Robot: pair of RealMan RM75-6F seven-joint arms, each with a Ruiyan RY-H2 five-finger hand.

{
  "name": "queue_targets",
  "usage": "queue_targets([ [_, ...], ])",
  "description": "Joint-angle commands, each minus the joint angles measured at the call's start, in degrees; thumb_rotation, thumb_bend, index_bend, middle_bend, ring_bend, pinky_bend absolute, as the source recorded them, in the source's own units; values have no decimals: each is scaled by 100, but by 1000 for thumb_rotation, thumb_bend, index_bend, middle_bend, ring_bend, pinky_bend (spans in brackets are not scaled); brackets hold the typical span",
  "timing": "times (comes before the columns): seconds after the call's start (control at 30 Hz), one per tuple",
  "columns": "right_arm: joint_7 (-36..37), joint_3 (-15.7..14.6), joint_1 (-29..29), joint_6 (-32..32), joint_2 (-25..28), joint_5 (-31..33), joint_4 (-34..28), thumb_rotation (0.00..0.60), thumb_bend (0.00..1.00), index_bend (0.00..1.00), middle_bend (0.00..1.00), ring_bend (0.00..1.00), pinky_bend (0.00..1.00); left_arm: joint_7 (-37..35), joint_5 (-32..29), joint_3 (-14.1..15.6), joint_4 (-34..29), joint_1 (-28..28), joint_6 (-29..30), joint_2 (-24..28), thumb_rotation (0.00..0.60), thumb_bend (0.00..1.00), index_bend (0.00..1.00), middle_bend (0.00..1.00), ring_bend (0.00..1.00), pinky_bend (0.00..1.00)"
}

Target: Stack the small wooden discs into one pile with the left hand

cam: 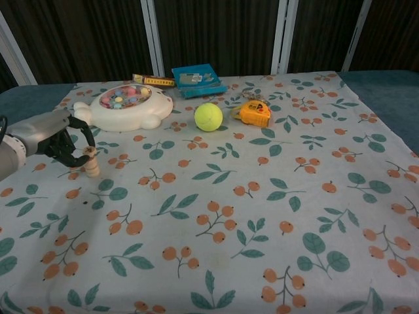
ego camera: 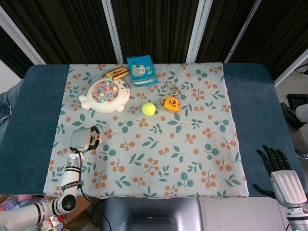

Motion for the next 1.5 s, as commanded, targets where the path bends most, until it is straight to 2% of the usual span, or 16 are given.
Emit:
queue_targets([
  [0.03, 3, 2, 3, -5, -1, 5, 4, 600, 205, 0, 0, 0, 54, -28, 3, 22, 39, -7, 3, -8, 600, 406, 495, 1000, 1000, 1000],
  [0.33, -27, -1, 0, -12, -8, 12, -11, 600, 205, 0, 0, 0, 54, -109, 12, 79, 122, -17, -1, 17, 600, 407, 482, 1000, 1000, 1000],
  [1.07, -8, 14, -6, 8, -11, 31, -9, 600, 205, 0, 0, 0, 55, -256, 90, 167, 88, -37, -6, 68, 600, 403, 335, 1000, 1000, 1000],
  [1.2, -1, 14, -12, 25, -11, 22, -3, 600, 205, 0, 0, 0, 55, -570, 461, 134, -212, 67, 222, 237, 600, 403, 328, 1000, 1000, 1000],
  [1.3, -2, 17, -17, 34, -5, 29, 8, 600, 205, 0, 0, 0, 55, -1247, 1414, 325, -786, 370, 625, 655, 600, 406, 294, 983, 984, 1000],
  [1.37, -3, 16, -20, 34, -2, 31, 8, 600, 205, 0, 0, 0, 55, -1582, 1748, 485, -1034, 503, 637, 872, 600, 407, 233, 796, 791, 893],
  [1.4, -3, 15, -21, 35, -1, 31, 8, 600, 205, 0, 0, 0, 55, -1763, 1917, 573, -1133, 563, 617, 998, 600, 408, 198, 676, 659, 779],
  [1.47, -6, 14, -22, 35, -4, 31, 11, 600, 204, 0, 0, 0, 55, -2047, 2201, 757, -1343, 670, 564, 1247, 600, 408, 106, 339, 292, 433],
  [1.5, -20, 13, -23, 35, -8, 28, 13, 600, 205, 0, 0, 0, 55, -2317, 2566, 1006, -1578, 822, 584, 1561, 600, 408, 71, 213, 148, 260],
])
